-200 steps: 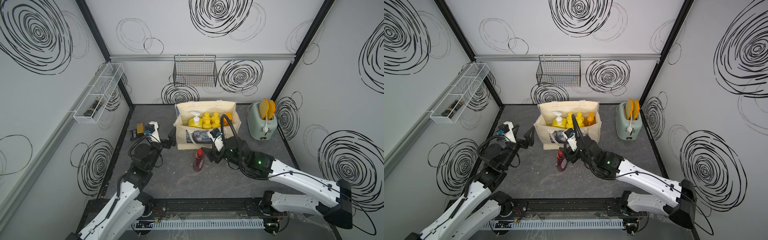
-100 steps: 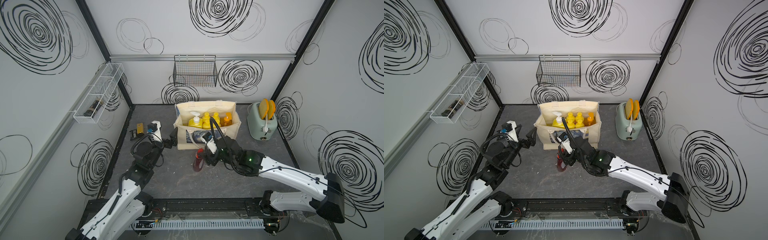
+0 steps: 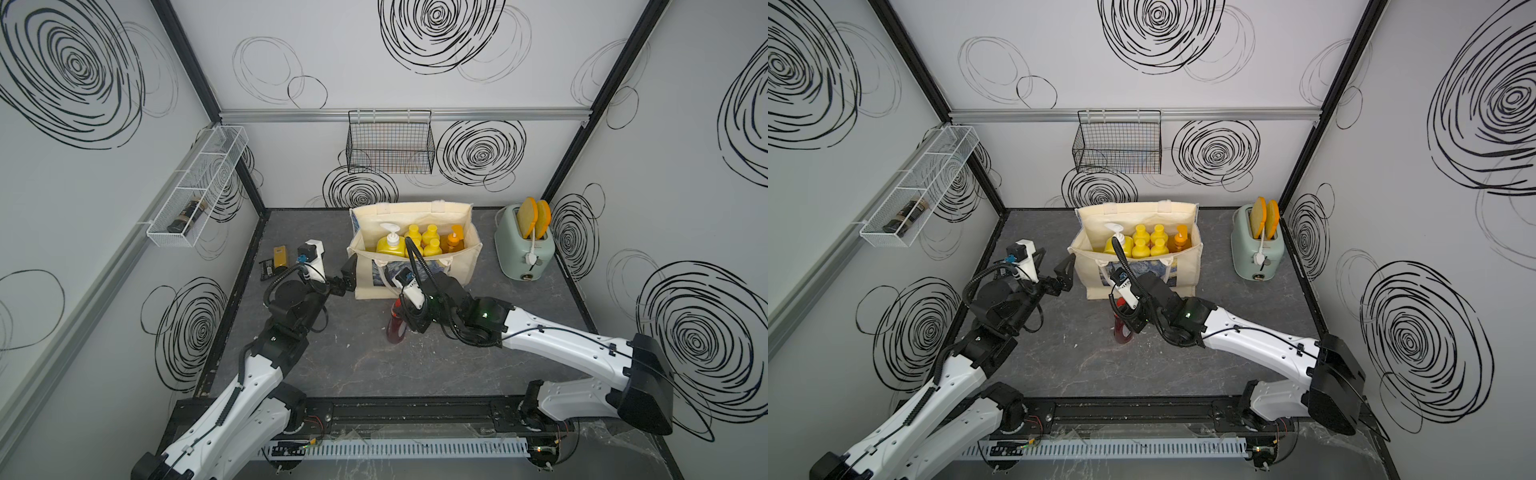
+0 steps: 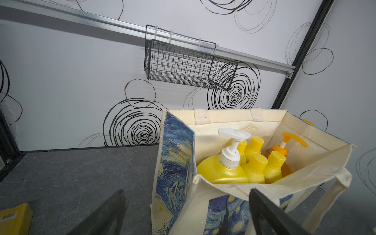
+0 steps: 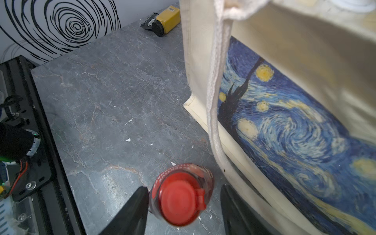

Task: Pack dish soap into the shopping bag
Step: Pick up the bottle of dish soap at the center of the board.

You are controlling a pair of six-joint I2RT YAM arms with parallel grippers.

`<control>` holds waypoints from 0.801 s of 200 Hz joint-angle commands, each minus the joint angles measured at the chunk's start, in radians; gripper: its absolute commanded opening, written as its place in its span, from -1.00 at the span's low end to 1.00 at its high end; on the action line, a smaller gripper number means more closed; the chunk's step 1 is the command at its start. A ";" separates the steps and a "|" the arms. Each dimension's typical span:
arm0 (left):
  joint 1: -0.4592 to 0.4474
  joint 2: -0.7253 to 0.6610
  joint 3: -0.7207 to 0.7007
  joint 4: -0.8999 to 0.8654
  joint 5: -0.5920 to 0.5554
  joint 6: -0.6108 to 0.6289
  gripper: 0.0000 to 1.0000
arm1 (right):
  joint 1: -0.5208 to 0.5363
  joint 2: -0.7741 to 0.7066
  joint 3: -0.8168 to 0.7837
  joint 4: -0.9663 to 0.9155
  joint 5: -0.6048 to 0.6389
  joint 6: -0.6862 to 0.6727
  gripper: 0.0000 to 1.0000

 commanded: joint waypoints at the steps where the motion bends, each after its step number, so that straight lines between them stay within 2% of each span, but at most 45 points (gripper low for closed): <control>1: 0.000 0.014 0.038 0.025 0.022 0.003 0.93 | -0.002 0.016 0.031 0.013 -0.014 -0.002 0.11; 89: -0.006 0.038 0.052 0.013 0.031 0.005 0.92 | -0.003 0.040 0.028 0.039 -0.045 0.005 0.09; 160: -0.011 0.044 0.055 0.008 0.031 0.010 0.92 | -0.001 0.070 0.038 0.048 -0.094 -0.006 -0.34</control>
